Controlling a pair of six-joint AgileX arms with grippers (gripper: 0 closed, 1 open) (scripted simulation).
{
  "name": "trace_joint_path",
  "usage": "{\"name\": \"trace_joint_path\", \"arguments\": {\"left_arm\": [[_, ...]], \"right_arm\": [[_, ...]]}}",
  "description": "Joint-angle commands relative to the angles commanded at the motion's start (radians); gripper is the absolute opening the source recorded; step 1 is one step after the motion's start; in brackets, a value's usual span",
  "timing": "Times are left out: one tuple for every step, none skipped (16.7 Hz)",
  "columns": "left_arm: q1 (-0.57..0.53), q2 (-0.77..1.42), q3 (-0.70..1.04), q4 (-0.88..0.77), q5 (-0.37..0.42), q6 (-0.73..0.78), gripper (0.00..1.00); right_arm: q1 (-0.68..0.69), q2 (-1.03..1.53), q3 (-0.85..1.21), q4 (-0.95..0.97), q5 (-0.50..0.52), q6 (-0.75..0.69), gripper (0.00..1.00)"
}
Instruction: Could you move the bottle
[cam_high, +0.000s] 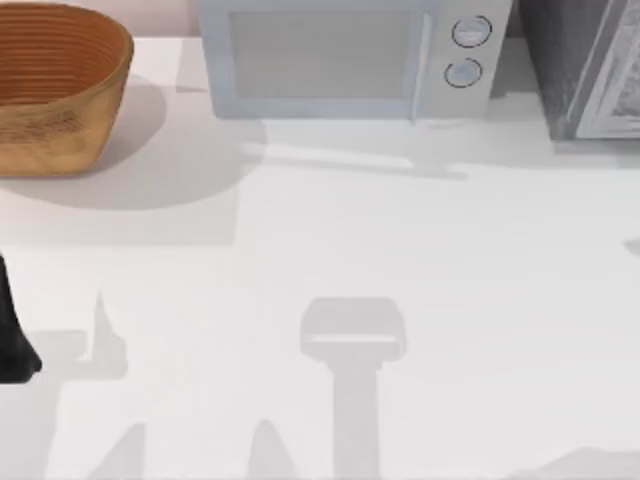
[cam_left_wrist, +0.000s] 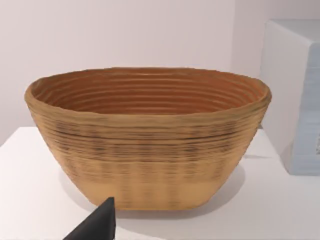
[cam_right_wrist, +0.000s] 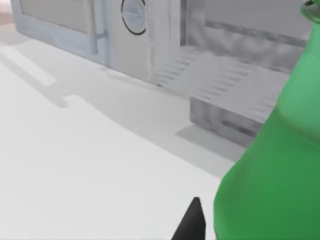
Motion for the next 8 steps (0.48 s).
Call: {"name": "trace_joint_path", "arguments": {"left_arm": [[0.0,0.0,0.0,0.0,0.0,0.0,1.0],[0.0,0.0,0.0,0.0,0.0,0.0,1.0],[0.0,0.0,0.0,0.0,0.0,0.0,1.0],[0.0,0.0,0.0,0.0,0.0,0.0,1.0],[0.0,0.0,0.0,0.0,0.0,0.0,1.0],[0.0,0.0,0.0,0.0,0.0,0.0,1.0],[0.0,0.0,0.0,0.0,0.0,0.0,1.0],[0.0,0.0,0.0,0.0,0.0,0.0,1.0]], "right_arm": [[0.0,0.0,0.0,0.0,0.0,0.0,0.75],[0.0,0.0,0.0,0.0,0.0,0.0,0.83],[0.0,0.0,0.0,0.0,0.0,0.0,0.9],[0.0,0.0,0.0,0.0,0.0,0.0,0.98],[0.0,0.0,0.0,0.0,0.0,0.0,1.0],[0.0,0.0,0.0,0.0,0.0,0.0,1.0],[0.0,0.0,0.0,0.0,0.0,0.0,1.0],[0.0,0.0,0.0,0.0,0.0,0.0,1.0]]}}
